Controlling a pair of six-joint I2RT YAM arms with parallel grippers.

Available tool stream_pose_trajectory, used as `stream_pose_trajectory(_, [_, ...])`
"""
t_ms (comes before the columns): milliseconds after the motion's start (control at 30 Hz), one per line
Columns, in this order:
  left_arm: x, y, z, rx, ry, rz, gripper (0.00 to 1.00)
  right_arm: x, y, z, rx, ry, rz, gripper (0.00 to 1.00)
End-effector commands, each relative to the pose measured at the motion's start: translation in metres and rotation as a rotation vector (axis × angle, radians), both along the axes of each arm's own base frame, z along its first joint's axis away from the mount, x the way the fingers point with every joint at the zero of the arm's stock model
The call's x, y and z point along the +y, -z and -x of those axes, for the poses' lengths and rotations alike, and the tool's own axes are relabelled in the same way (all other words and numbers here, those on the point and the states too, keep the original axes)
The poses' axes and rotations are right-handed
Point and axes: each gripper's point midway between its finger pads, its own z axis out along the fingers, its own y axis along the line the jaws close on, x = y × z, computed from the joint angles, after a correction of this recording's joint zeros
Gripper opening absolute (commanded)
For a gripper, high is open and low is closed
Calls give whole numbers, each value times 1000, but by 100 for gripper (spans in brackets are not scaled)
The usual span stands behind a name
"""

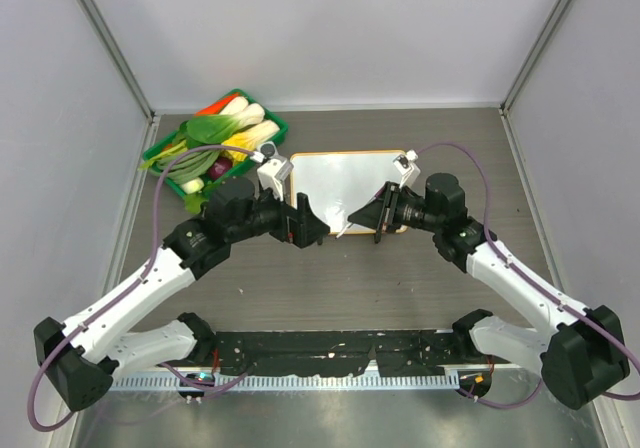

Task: Write a sentence on the whiteboard
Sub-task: Pick up the whiteboard marker at the center of the board, then move the whiteboard to the center of the board.

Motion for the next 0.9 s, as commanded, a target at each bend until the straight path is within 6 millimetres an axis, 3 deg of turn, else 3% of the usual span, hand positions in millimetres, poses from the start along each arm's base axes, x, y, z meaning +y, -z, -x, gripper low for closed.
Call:
stream_pose_trajectory(0, [14,9,-14,26,-113,-10,98,-21,-9,-25,-80,185,85,1])
stream_pose_trajectory(300, [26,46,-21,108,-194,-84,100,-58,6,-38,-38,388,168,2])
stream_pose_trajectory(500, [37,80,-24,182,-237,-214,100,-65,18,-43,8,399,168,1])
stream_pose_trajectory(867, [33,130,-30,286,-236,-337,99,-83,21,-57,37,412,134,1])
